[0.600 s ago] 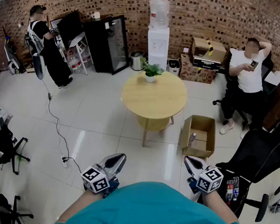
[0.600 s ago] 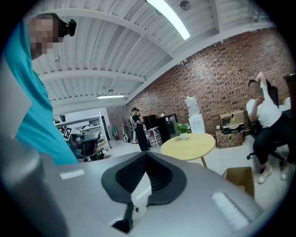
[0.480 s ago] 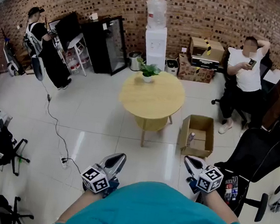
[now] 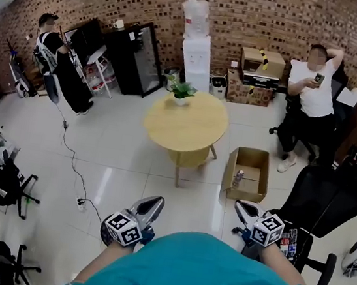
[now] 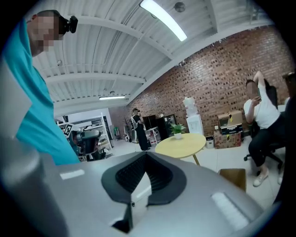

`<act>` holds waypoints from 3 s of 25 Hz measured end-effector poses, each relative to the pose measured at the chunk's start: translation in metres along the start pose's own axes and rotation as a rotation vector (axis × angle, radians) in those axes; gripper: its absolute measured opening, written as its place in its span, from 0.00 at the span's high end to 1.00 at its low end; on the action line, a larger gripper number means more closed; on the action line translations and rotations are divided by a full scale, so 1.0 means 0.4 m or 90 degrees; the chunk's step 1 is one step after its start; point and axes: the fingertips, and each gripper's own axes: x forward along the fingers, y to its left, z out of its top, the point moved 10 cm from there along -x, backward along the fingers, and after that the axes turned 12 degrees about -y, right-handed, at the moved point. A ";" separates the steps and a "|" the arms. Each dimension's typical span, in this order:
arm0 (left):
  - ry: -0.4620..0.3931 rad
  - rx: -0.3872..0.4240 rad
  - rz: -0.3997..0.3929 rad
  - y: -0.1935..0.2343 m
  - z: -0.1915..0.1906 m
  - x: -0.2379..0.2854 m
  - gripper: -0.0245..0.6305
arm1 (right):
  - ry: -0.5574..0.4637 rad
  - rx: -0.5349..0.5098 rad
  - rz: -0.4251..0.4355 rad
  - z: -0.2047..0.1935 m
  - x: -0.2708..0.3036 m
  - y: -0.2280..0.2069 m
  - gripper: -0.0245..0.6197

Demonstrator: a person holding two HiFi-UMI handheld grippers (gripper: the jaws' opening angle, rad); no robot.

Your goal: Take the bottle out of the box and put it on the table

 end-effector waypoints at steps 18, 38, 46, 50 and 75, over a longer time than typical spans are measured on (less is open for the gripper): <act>0.002 -0.024 -0.005 0.266 -0.067 0.147 0.96 | 0.032 -0.005 -0.006 -0.051 0.202 -0.197 0.96; 0.031 -0.062 -0.085 1.086 0.185 0.265 0.96 | 0.040 0.007 -0.122 -0.034 0.910 -0.268 0.96; 0.032 -0.043 -0.027 1.028 0.042 0.602 0.96 | 0.046 -0.006 -0.051 0.026 0.847 -0.670 0.96; 0.044 -0.022 0.030 0.965 -0.118 0.796 0.96 | 0.040 0.010 0.021 0.019 0.794 -0.956 0.96; 0.290 -0.112 -0.272 1.372 -0.302 1.637 0.96 | 0.053 0.051 -0.342 0.158 0.981 -1.496 0.96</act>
